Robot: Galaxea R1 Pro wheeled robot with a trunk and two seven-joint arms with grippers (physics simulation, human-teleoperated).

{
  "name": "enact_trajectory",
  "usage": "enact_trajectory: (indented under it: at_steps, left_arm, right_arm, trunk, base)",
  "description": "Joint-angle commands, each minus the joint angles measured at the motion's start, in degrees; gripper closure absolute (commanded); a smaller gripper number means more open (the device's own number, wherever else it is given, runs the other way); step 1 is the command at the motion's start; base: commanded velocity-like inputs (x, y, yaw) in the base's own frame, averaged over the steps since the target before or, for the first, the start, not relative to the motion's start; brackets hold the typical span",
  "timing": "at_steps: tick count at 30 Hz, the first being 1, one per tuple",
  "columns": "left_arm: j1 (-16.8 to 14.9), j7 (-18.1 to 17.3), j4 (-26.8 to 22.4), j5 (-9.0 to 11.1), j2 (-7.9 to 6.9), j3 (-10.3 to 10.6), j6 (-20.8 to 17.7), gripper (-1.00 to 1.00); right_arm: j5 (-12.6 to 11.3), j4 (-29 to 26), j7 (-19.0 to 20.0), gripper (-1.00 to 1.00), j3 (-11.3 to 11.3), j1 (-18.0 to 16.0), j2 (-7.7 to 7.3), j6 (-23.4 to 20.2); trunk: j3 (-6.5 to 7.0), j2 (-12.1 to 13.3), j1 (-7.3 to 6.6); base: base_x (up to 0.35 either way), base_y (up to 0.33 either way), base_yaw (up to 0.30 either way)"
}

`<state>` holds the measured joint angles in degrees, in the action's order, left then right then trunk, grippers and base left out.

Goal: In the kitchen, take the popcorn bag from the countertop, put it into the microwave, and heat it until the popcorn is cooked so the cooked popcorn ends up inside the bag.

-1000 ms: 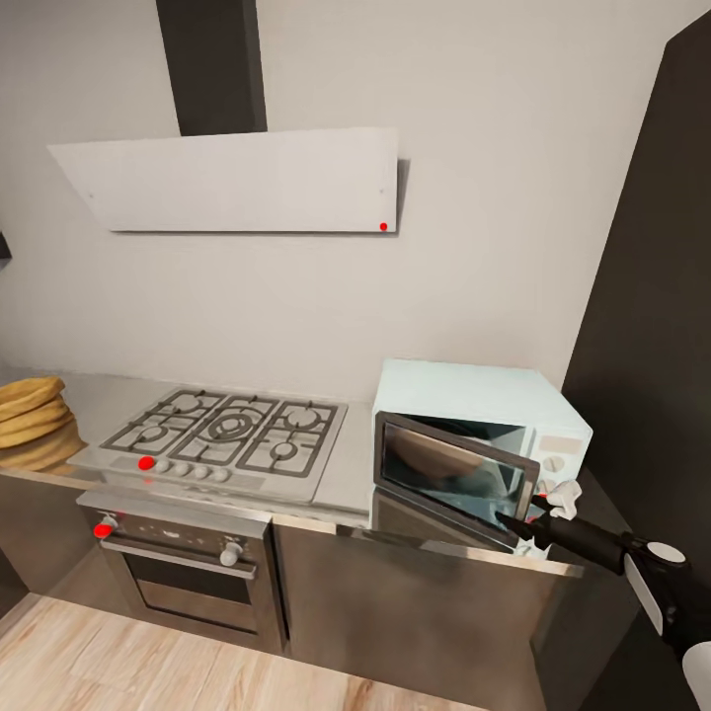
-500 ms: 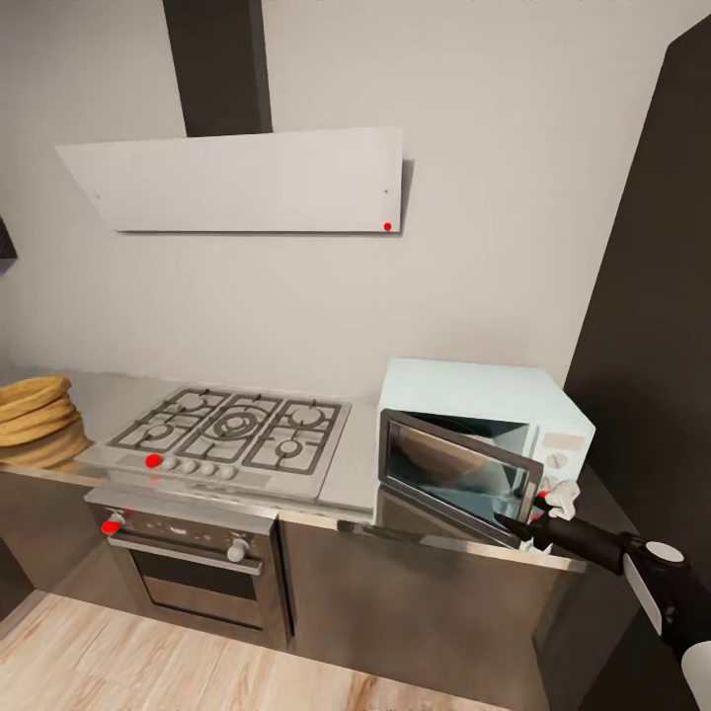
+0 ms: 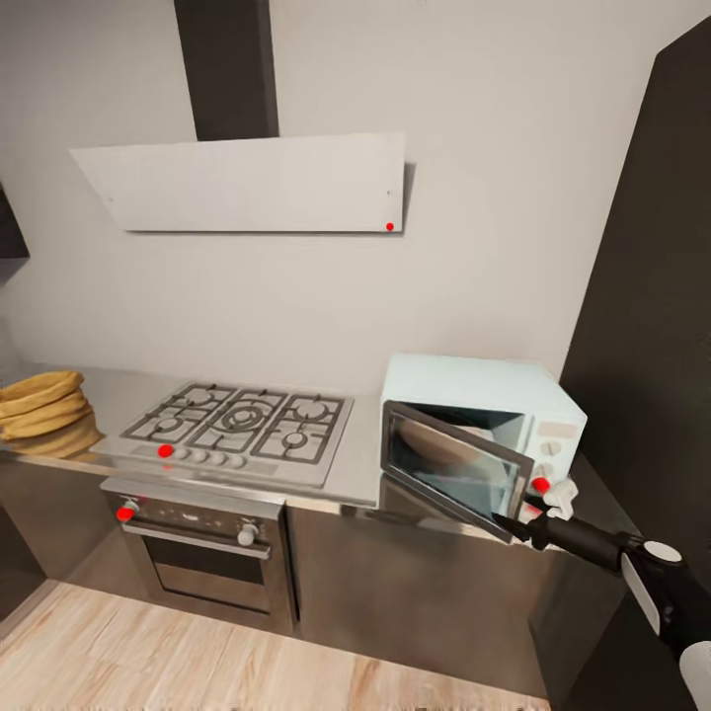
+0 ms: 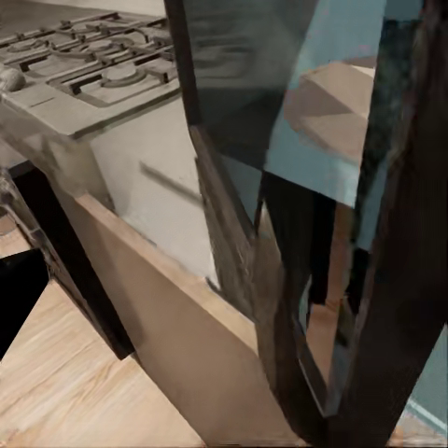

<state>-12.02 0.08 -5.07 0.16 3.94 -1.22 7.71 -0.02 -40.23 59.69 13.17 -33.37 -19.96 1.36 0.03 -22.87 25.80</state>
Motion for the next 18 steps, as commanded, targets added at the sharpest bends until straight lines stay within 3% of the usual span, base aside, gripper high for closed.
enact_trajectory:
  at_steps: [1, 4, 7, 11, 18]
  left_arm:
    - [0.0, 0.0, 0.1, 0.0, 0.01, -0.1, 0.2, -1.00]
    - [0.0, 0.0, 0.1, 0.0, 0.01, -0.2, 0.2, -1.00]
    - [0.0, 0.0, 0.1, 0.0, 0.01, -0.2, 0.2, -1.00]
    - [0.0, 0.0, 0.1, 0.0, 0.01, -0.2, 0.2, -1.00]
    - [0.0, 0.0, 0.1, 0.0, 0.01, -0.2, 0.2, -1.00]
  right_arm:
    - [0.0, 0.1, 0.3, -1.00, 0.1, 0.0, 0.14, 0.1]
    - [0.0, 0.0, 0.3, -1.00, -0.6, 0.0, 0.70, 0.1]
    - [0.0, -0.2, 0.2, -1.00, -3.1, 0.0, 1.13, 0.2]
    - [0.0, -0.4, 0.2, -1.00, -3.4, 0.0, 2.44, 0.2]
    - [0.0, -0.5, 0.2, -1.00, -3.4, 0.0, 2.56, 0.2]
  trunk:
    - [-0.03, 0.0, -0.01]
    - [-0.03, 0.0, -0.01]
    - [-0.03, 0.0, -0.01]
    - [-0.03, 0.0, -0.01]
    - [-0.03, 0.0, -0.01]
  base:
    - [-0.247, 0.000, 0.000]
    - [-0.055, 0.000, 0.000]
    - [-0.164, 0.136, 0.000]
    - [-0.058, 0.054, 0.000]
    - [-0.013, 0.012, 0.000]
